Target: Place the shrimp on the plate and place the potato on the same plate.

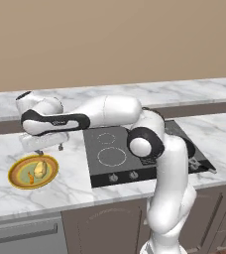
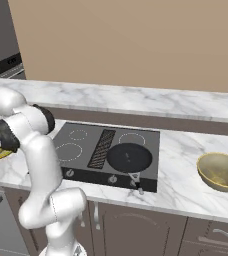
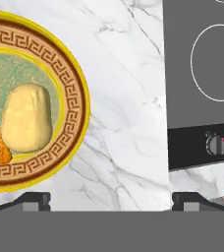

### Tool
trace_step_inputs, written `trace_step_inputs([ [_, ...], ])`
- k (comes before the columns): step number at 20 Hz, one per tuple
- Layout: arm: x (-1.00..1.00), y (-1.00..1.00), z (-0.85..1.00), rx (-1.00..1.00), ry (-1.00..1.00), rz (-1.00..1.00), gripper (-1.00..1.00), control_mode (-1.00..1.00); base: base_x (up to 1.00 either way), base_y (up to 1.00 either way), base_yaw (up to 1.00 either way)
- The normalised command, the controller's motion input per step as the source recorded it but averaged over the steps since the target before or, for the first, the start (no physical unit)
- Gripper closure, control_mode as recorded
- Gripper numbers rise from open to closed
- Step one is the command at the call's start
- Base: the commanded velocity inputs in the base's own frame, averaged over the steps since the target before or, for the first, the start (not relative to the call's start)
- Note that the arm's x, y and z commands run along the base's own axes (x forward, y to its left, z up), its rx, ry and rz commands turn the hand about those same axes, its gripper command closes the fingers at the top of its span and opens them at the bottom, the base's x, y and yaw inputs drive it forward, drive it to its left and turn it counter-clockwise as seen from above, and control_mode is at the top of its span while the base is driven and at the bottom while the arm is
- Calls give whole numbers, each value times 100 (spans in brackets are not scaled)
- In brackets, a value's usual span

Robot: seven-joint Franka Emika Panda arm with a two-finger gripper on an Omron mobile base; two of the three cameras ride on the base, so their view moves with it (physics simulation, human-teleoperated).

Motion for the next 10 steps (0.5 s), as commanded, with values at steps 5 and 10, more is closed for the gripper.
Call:
trace_step_inputs([
  [5, -80, -100, 25, 50, -30, 0, -100, -100, 0, 0, 0],
  [10, 18, -100, 58, 34, 6, 5, -100, -100, 0, 0, 0],
])
